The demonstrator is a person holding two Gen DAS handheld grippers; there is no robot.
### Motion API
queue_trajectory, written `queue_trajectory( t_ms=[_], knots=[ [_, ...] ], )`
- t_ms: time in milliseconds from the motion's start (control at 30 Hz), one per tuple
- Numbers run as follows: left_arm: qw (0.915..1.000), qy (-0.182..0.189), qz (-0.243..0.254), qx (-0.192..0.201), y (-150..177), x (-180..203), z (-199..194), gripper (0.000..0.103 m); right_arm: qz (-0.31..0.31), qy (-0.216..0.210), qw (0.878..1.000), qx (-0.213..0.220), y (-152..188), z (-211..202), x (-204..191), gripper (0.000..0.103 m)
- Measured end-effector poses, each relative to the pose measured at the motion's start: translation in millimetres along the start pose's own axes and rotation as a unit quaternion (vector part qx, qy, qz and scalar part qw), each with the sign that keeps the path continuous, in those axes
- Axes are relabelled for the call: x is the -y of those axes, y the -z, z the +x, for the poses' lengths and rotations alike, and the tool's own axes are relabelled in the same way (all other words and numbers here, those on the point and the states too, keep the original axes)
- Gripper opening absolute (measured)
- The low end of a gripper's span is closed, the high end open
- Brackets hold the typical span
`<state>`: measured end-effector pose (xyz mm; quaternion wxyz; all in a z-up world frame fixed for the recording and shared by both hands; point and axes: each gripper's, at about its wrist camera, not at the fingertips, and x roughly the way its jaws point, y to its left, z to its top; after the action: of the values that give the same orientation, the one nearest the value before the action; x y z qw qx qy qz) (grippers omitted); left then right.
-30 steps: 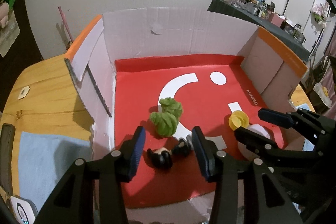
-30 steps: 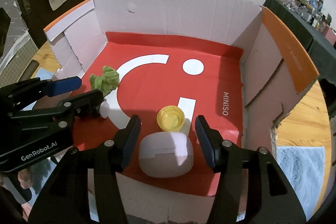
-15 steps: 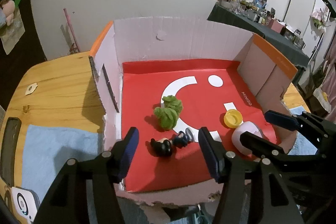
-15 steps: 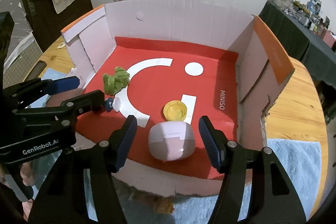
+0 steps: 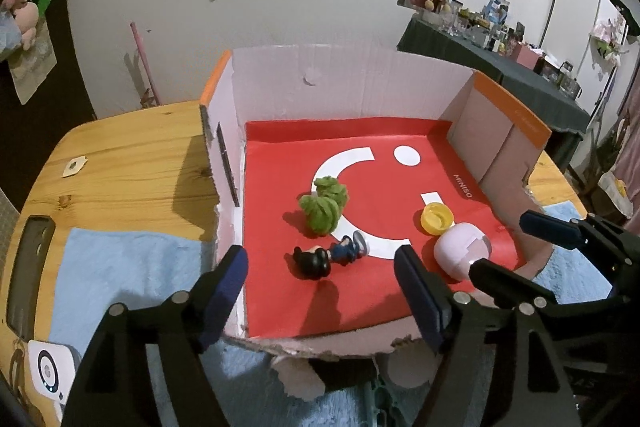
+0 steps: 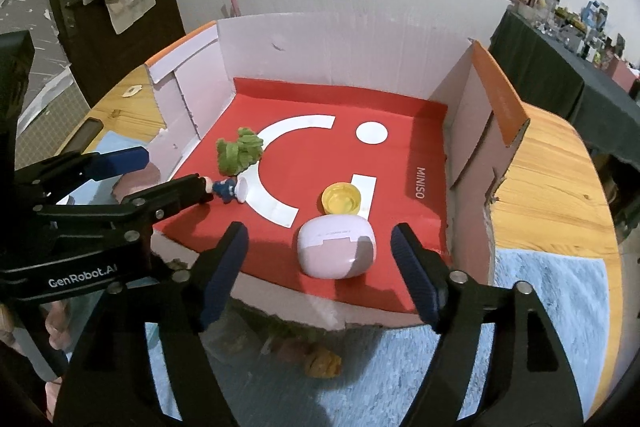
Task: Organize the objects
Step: 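Withdraw both open tools from the box back over the rug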
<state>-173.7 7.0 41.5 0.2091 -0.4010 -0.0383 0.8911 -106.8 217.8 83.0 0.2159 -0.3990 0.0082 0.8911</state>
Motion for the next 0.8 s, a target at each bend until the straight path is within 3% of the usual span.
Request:
queue_trajectory(
  t_ms=[367, 800],
  knots=[
    [0.9998, 0.011, 0.004, 0.013, 9.0, -0.6, -16.3, 0.089, -0.004, 0.002, 1.0, 0.019, 9.5, -22.1, -7.0, 0.082],
    [0.9997, 0.016, 0.006, 0.018, 20.9, 0.6, -31.2, 0.091, -0.007, 0.009, 0.999, 0.036, 23.5, -43.7, -14.4, 0.087]
  ],
)
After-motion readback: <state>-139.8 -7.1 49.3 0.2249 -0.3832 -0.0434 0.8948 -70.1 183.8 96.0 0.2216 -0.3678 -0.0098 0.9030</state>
